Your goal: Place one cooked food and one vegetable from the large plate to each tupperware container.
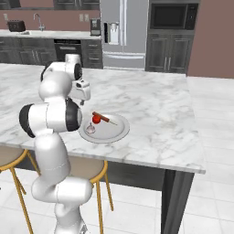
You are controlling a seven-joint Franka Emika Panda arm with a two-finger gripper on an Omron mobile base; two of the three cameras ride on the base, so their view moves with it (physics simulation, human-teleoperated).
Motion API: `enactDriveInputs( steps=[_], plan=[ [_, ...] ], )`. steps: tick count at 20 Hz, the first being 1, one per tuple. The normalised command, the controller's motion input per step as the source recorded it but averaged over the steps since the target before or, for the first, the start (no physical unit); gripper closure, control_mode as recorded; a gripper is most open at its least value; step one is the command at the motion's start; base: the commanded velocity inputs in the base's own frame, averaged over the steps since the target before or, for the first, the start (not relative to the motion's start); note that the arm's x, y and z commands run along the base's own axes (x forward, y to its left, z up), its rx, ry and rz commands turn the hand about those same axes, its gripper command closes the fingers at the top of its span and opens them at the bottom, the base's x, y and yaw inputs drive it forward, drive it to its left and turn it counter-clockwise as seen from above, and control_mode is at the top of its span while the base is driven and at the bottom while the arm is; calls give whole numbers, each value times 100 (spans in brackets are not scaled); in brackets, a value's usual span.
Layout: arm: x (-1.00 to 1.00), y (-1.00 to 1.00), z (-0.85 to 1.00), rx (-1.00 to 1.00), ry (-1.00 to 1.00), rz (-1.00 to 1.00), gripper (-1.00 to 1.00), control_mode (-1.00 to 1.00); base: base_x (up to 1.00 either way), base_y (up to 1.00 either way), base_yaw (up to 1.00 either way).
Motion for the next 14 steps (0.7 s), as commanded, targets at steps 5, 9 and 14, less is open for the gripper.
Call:
enactDriveInputs(
  steps=[5,9,14],
  plan=[
    [5,-7,-5,-2,-2,11,-100,-100,0,0,0],
    [5,-31,0,0,5,6,-100,-100,0,0,0],
    [13,-37,-23,0,-1,46,-100,-100,0,0,0]
  ],
)
